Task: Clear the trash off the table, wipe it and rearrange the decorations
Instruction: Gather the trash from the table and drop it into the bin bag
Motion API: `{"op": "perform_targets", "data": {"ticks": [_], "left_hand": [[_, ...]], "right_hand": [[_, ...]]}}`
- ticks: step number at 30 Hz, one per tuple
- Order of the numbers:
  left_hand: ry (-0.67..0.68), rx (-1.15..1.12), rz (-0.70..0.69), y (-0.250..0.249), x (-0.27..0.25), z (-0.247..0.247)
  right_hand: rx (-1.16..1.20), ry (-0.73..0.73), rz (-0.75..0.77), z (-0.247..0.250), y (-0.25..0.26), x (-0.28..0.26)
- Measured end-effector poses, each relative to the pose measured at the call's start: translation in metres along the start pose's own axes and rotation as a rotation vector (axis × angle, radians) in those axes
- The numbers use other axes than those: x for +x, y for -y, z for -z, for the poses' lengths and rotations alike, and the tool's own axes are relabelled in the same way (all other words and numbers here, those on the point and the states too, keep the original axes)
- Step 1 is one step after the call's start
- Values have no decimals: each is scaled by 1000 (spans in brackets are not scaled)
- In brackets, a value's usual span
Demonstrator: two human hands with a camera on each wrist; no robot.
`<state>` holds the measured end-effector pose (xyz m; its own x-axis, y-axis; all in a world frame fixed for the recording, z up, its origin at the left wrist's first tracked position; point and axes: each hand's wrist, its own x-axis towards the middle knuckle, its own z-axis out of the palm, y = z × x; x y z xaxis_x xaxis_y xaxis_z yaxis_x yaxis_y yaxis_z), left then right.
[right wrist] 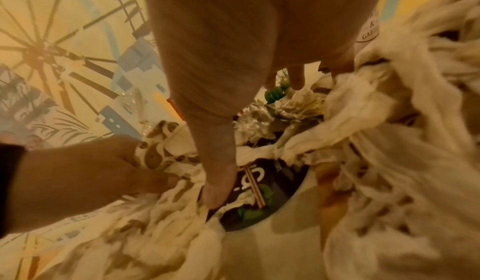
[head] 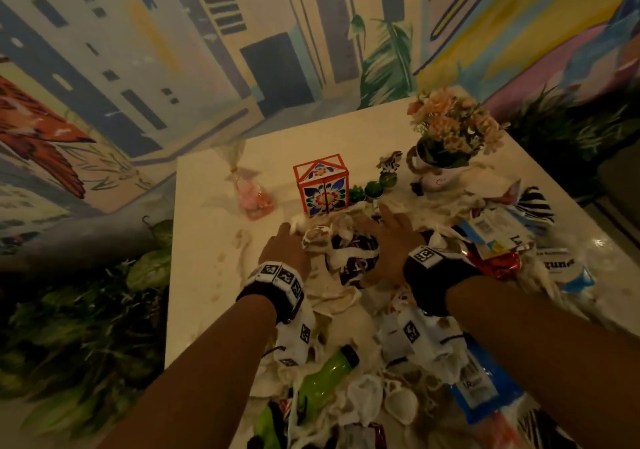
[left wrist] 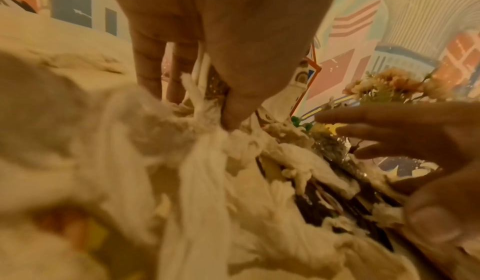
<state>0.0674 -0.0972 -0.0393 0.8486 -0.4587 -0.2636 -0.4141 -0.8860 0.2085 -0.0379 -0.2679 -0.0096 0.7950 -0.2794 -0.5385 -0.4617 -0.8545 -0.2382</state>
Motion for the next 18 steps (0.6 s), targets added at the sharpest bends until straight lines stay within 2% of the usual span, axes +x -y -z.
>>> {"op": "perform_targets", "data": {"ticks": [4, 7, 12, 18], "left_hand": [[-7, -72, 39, 3, -5, 13], [21, -167, 140, 8, -9, 22], [-18, -314, 182, 14, -15, 32], [-46, -477, 229, 13, -23, 38]], "right_hand": [[4, 64, -21, -5, -3, 14], [-36, 74, -54, -9, -10, 24], [-57, -28, -41, 2, -27, 22], [59, -115, -110, 9, -49, 17]]}}
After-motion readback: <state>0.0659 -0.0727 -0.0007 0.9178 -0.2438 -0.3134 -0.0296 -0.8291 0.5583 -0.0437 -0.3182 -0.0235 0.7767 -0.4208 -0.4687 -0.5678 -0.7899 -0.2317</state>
